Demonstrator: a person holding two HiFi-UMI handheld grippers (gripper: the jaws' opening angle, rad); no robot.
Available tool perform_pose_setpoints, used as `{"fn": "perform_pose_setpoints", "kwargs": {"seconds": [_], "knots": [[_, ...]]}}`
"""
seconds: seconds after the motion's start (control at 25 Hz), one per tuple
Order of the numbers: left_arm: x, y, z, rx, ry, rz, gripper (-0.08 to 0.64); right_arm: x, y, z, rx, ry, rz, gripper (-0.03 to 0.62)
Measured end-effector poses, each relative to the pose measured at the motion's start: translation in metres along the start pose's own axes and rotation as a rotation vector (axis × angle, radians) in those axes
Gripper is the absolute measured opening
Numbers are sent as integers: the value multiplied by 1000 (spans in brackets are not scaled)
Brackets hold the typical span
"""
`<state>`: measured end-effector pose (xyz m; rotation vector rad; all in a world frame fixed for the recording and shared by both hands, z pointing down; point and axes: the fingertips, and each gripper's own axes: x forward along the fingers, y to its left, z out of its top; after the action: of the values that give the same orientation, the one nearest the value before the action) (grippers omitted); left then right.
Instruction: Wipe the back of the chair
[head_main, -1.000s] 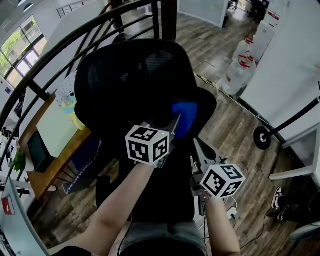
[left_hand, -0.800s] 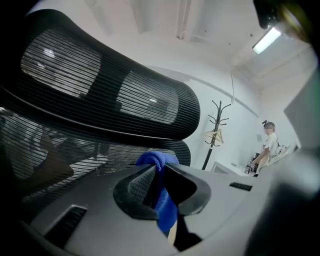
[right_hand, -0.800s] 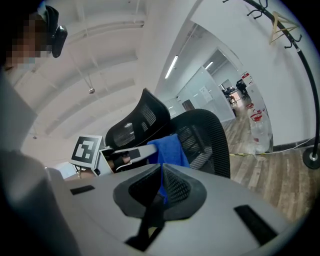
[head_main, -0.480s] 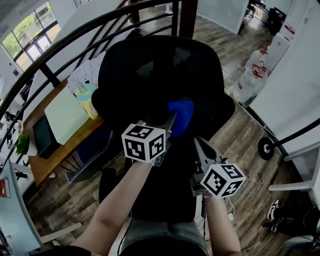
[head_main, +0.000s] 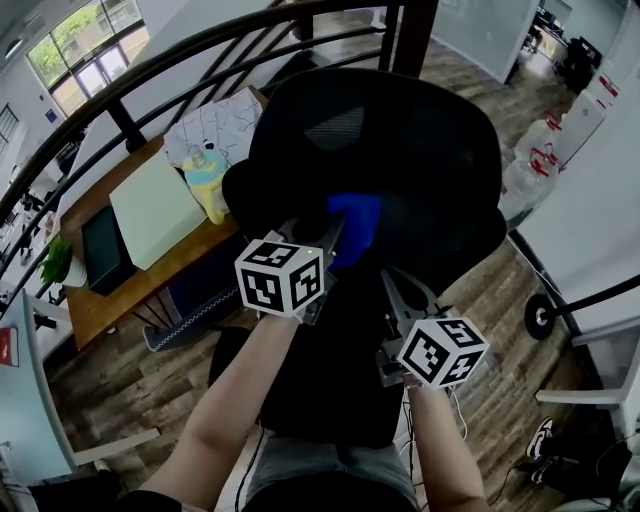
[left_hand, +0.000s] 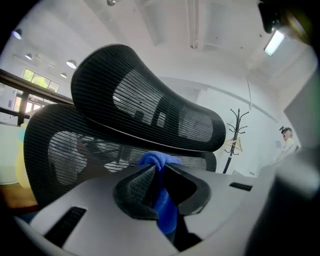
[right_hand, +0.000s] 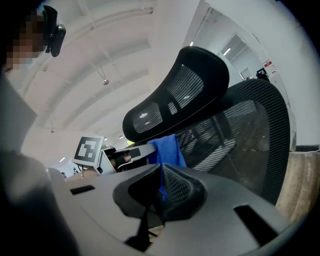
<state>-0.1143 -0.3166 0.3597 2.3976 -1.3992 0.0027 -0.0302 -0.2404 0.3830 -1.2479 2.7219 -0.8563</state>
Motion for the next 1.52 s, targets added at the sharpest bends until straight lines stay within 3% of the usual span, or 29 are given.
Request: {"fn": "perform_pose_setpoints", "kwargs": {"seconds": [0.68,1.0,1.24,1.52], "knots": [[-60,94,17,23,-36,160,48,58,54,-19,-22,72,101,31],[-84,127,20,0,-61,247,49,58,53,-24,-18,78,97,31],[-98,124,18,-20,-82,261,48,47,47,-26,-13,70,77,31],[-107,84,12,-26,-96,207,48,24,33,-27,22,37,47,31]]}}
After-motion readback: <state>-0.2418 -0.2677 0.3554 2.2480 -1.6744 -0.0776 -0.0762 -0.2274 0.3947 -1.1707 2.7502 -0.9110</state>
